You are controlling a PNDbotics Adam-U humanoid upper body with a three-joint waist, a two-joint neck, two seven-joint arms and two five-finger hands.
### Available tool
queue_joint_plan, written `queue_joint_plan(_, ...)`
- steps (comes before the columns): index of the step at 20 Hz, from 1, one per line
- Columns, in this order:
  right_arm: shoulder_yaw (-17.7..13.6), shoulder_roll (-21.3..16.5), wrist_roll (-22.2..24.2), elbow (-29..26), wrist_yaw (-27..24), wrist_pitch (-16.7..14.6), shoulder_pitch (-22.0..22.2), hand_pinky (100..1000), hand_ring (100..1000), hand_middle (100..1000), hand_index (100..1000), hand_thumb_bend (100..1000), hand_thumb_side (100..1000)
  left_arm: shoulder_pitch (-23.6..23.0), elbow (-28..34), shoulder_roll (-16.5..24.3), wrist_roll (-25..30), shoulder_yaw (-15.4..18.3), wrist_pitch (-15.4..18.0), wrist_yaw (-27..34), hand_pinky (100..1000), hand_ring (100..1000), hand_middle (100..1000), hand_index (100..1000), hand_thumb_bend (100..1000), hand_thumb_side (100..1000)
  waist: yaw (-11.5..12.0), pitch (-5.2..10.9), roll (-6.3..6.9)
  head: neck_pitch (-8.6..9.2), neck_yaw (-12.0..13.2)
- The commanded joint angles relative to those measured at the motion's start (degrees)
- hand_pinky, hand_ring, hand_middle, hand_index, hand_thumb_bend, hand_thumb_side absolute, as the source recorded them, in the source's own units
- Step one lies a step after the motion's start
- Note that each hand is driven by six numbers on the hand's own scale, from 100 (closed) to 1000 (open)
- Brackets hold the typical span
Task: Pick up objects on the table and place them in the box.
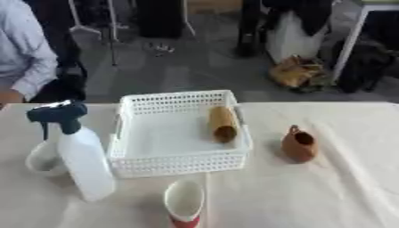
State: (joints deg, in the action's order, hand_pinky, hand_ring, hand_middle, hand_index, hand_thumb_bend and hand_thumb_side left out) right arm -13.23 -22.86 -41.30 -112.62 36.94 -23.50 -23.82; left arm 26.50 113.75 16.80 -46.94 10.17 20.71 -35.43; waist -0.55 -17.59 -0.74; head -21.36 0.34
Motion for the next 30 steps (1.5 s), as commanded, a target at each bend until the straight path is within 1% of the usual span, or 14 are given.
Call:
queue_joint_plan(1, 3.1, -6.1, 2.0, 2.8, 2.9, 2.3, -1.7, 756, 904, 879, 1000, 136, 1000, 0.2, 0.8, 2.0, -0.5, -0.3, 1.0, -0.2, 948, 947, 926, 963, 100, 1000, 0.1, 1.45, -0.2, -0.74, 0.0)
queue_joint_plan(6, 8.6, -13.4, 6.5, 10.1, 7.4, 6.7, -5.0, 765, 910, 894, 1000, 155, 1000, 0.1, 0.8, 2.2, -0.2, -0.5, 1.0, -0.1, 948, 947, 925, 962, 100, 1000, 0.5, 1.64, -0.68, -0.97, -0.3)
queue_joint_plan(7, 9.7, -14.7, 7.4, 11.4, 8.3, 7.6, -5.8, 774, 918, 901, 1000, 182, 1000, 0.1, 0.8, 2.1, -0.1, -0.5, 1.0, 0.0, 948, 947, 925, 961, 100, 1000, 0.5, 1.66, -0.7, -1.06, -0.4)
queue_joint_plan(8, 10.8, -16.2, 8.3, 12.9, 9.2, 8.5, -6.7, 774, 918, 901, 1000, 182, 1000, 0.1, 0.8, 2.1, -0.1, -0.6, 1.0, 0.0, 948, 947, 925, 961, 100, 1000, 0.6, 1.68, -0.72, -1.17, -0.5)
queue_joint_plan(9, 11.8, -17.5, 9.1, 14.2, 10.0, 9.3, -7.5, 782, 921, 900, 1000, 138, 1000, 0.2, 0.8, 2.1, 0.0, -0.6, 1.0, 0.1, 948, 947, 925, 961, 100, 1000, 0.7, 1.7, -0.71, -1.28, -0.7)
queue_joint_plan(10, 12.8, -18.9, 9.9, 15.6, 10.8, 10.1, -8.4, 782, 921, 904, 1000, 190, 1000, 0.2, 0.8, 2.1, 0.0, -0.6, 1.0, 0.1, 948, 947, 925, 960, 100, 1000, 0.8, 1.73, -0.71, -1.38, -0.9)
queue_joint_plan(12, 13.9, -21.8, 11.7, 18.5, 12.5, 11.9, -10.1, 783, 921, 905, 1000, 189, 1000, 0.2, 0.8, 1.9, 0.1, -0.7, 1.0, 0.3, 948, 947, 925, 960, 100, 1000, 1.0, 1.75, -0.57, -1.45, -1.3)
queue_joint_plan(15, 14.9, -25.7, 14.3, 22.6, 12.1, 13.7, -12.4, 800, 933, 926, 1000, 212, 1000, 0.4, 0.8, 1.6, 0.3, -0.9, 1.2, 0.5, 948, 947, 924, 959, 100, 1000, 1.6, 1.78, -0.51, -1.55, -2.0)
queue_joint_plan(20, 21.2, -32.6, 18.8, 30.0, 15.4, 10.1, -16.1, 804, 934, 933, 1000, 217, 1000, 0.5, 0.8, 1.5, 0.8, -1.2, 1.3, 0.8, 948, 947, 924, 959, 100, 1000, 2.3, 2.0, -0.75, -2.22, -3.4)
queue_joint_plan(22, 23.2, -33.6, 20.5, 32.8, 16.3, 8.4, -17.9, 803, 934, 932, 1000, 226, 1000, 0.5, 0.8, 1.4, 0.9, -1.3, 1.3, 1.0, 947, 947, 924, 958, 100, 1000, 2.4, 2.05, -0.69, -2.24, -3.6)
queue_joint_plan(26, 24.9, -33.1, 23.7, 37.9, 17.6, 5.3, -21.3, 803, 935, 933, 1000, 243, 1000, 0.4, 0.8, 1.4, 1.0, -1.3, 1.3, 1.1, 947, 947, 924, 958, 100, 1000, 2.4, 2.17, -0.65, -2.28, -3.8)
queue_joint_plan(27, 25.1, -32.9, 24.4, 39.1, 17.9, 4.6, -22.1, 809, 941, 940, 1000, 286, 1000, 0.4, 0.8, 1.4, 1.0, -1.3, 1.3, 1.1, 947, 947, 923, 958, 100, 1000, 2.5, 2.19, -0.65, -2.28, -3.8)
queue_joint_plan(29, 26.3, -32.5, 26.1, 41.8, 19.2, 3.3, -24.1, 813, 954, 955, 1000, 431, 1000, 0.4, 0.8, 1.4, 1.2, -1.4, 1.3, 1.2, 947, 947, 923, 958, 100, 1000, 2.6, 2.26, -0.68, -2.23, -4.0)
queue_joint_plan(30, 27.0, -32.1, 26.9, 43.1, 20.0, 2.6, -25.1, 810, 956, 957, 1000, 455, 1000, 0.4, 0.8, 1.4, 1.2, -1.5, 1.3, 1.2, 947, 947, 923, 958, 100, 1000, 2.6, 2.3, -0.7, -2.27, -4.1)
